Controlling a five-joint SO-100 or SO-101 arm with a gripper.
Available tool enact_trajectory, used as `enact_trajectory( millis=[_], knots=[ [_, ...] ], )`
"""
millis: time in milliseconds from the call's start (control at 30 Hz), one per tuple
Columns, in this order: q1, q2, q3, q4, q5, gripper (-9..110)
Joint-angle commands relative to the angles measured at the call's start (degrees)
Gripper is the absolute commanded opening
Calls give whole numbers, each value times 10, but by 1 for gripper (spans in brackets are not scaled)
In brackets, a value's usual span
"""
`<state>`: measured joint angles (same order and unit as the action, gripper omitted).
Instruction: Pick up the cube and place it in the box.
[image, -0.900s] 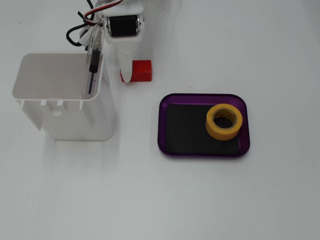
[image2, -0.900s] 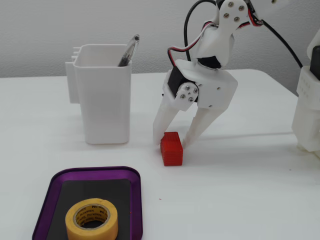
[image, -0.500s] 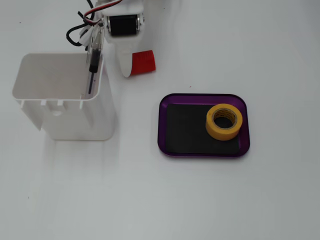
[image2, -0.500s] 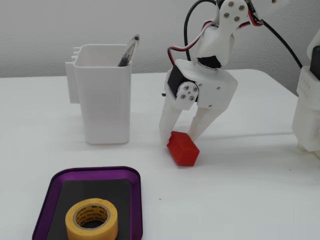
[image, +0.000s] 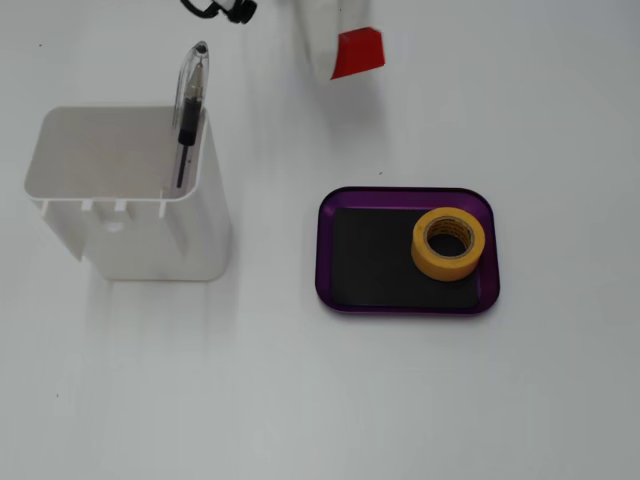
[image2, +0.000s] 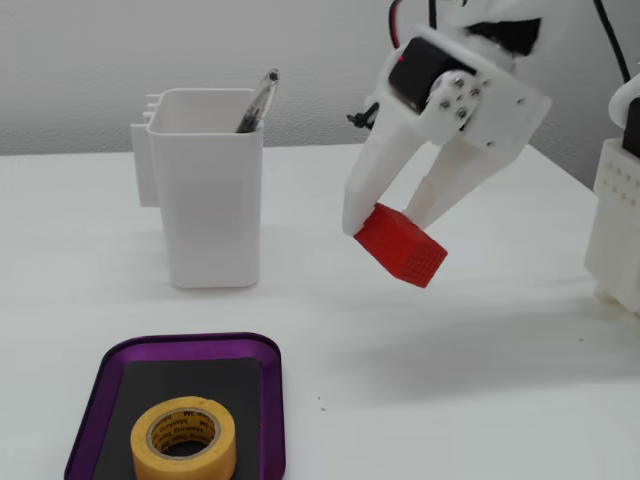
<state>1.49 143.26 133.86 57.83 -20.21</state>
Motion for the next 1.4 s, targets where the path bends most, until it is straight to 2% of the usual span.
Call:
enact_trajectory(
  millis=[0,233,533,1133,1367],
  knots=[
    [-26,24,-4,4,21,-1],
    [-21,-131,-32,-75,45,-1],
    [-20,-339,-193,-100,93,-1],
    [-19,-547,-386,-106,98,-1],
    [-19,-609,-405,-106,96,-1]
  ],
)
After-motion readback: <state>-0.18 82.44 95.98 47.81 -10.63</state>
